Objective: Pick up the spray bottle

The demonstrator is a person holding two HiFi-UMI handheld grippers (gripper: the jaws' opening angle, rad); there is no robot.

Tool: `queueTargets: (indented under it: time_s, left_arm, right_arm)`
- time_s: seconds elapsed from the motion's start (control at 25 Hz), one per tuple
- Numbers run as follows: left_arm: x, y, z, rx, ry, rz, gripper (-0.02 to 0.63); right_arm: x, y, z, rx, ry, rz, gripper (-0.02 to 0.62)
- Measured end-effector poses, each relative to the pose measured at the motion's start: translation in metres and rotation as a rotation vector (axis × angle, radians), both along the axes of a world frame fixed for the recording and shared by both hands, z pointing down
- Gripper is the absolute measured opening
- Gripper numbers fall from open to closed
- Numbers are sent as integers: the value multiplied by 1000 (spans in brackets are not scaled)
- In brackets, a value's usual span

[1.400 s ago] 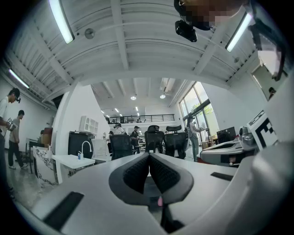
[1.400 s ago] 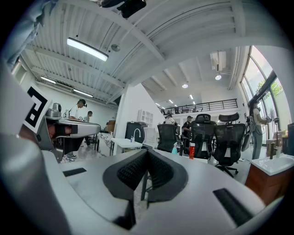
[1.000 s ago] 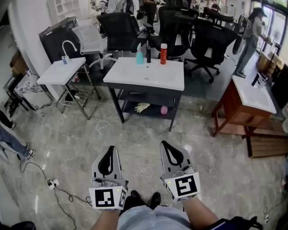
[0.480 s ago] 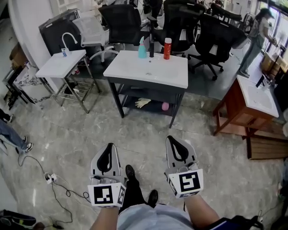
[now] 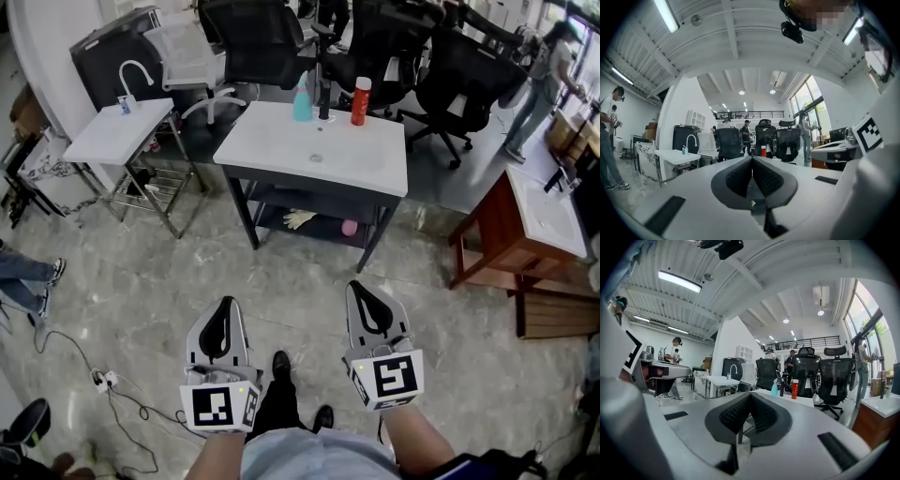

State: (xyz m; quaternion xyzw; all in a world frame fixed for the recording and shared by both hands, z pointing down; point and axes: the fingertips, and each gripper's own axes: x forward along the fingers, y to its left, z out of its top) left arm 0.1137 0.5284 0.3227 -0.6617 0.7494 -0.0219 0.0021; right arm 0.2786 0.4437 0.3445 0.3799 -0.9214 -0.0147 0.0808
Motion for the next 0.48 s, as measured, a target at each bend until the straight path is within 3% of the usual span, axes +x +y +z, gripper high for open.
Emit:
queueTargets:
  time_s: [0.48]
  left_arm:
    - [-105, -122, -23, 43, -18, 62, 18]
  right_arm:
    - [-118, -113, -16, 27, -6, 11, 15]
